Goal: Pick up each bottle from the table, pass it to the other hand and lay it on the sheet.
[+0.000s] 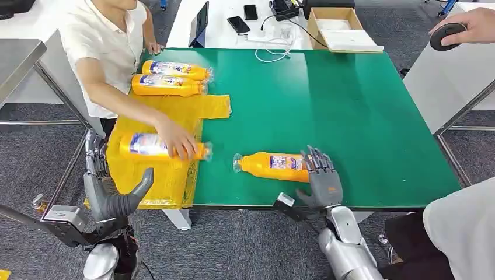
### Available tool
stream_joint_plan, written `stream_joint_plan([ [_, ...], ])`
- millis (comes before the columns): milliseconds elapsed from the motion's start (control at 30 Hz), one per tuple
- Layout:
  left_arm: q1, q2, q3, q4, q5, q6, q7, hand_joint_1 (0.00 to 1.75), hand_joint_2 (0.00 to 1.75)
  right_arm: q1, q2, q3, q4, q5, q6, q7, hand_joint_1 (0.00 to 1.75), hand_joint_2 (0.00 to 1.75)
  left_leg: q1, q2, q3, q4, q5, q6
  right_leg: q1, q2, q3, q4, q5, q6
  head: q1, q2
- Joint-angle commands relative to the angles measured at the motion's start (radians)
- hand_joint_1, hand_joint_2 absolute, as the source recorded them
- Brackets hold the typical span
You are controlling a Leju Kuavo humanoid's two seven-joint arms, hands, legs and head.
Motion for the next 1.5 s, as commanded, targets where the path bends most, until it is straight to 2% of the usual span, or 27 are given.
stream_joint_plan([
  [33, -0.044, 0.037, -0.068, 0.062, -0.002, -0.022, 0.005, 0.0, 1.75, -0.175, -0.037, 0.056, 0.233, -0.02, 0.006, 0.098, 0.0, 1.75, 0.0, 0.003, 0.002, 0.0, 0.0, -0.001, 0.0, 0.002, 0.001, 0.0, 0.0, -0.001, 0.0, 0.0],
  [167, -0.06, 0.038, -0.081, 0.081, 0.008, -0.035, 0.02, 0.0, 1.75, -0.202, -0.039, 0.066, 0.269, -0.023, 0.073, 0.134, 0.0, 1.75, 0.0, 0.002, 0.002, 0.0, 0.0, -0.001, 0.0, 0.001, 0.001, 0.0, 0.0, -0.001, 0.0, 0.0],
  [300, -0.066, 0.04, -0.096, 0.091, 0.01, -0.045, 0.028, 0.0, 1.75, -0.22, -0.042, 0.072, 0.278, -0.022, 0.082, 0.156, 0.0, 1.75, 0.0, 0.001, 0.002, -0.001, 0.0, 0.0, 0.0, 0.0, 0.002, 0.0, 0.0, -0.001, 0.0, 0.0],
  [600, -0.105, 0.04, -0.126, 0.138, 0.071, -0.093, 0.092, 0.0, 1.75, -0.252, -0.028, 0.069, 0.322, -0.056, 0.191, 0.162, 0.0, 1.75, 0.0, 0.002, 0.003, 0.0, 0.0, -0.001, 0.0, 0.001, 0.002, 0.0, 0.0, -0.002, 0.0, 0.0],
  [1400, -0.137, 0.035, -0.147, 0.171, 0.088, -0.117, 0.097, 0.0, 1.75, -0.235, -0.003, 0.08, 0.346, -0.065, 0.235, 0.125, 0.0, 1.75, 0.0, 0.001, 0.003, -0.001, 0.0, 0.0, 0.0, 0.0, 0.002, 0.0, 0.0, -0.001, 0.0, 0.0],
  [1433, -0.142, 0.034, -0.149, 0.179, 0.09, -0.119, 0.097, 0.0, 1.75, -0.234, 0.001, 0.081, 0.348, -0.067, 0.239, 0.117, 0.58, 1.75, 0.001, 0.002, 0.004, -0.001, 0.0, -0.001, 0.001, 0.0, 0.003, -0.001, 0.0, -0.001, 0.0, 0.0],
  [1467, -0.15, 0.031, -0.151, 0.19, 0.093, -0.121, 0.098, 0.0, 1.75, -0.232, 0.007, 0.083, 0.353, -0.067, 0.239, 0.118, 1.38, 1.75, 0.001, 0.002, 0.005, -0.001, 0.0, -0.001, 0.001, 0.0, 0.004, -0.001, 0.0, -0.002, 0.0, 0.0],
  [1500, -0.153, 0.03, -0.153, 0.195, 0.094, -0.122, 0.099, 0.0, 1.75, -0.232, 0.009, 0.086, 0.356, -0.063, 0.24, 0.122, 1.5, 1.75, 0.001, 0.002, 0.004, 0.0, 0.0, -0.001, 0.001, 0.0, 0.003, -0.001, 0.0, -0.001, 0.0, 0.0],
])
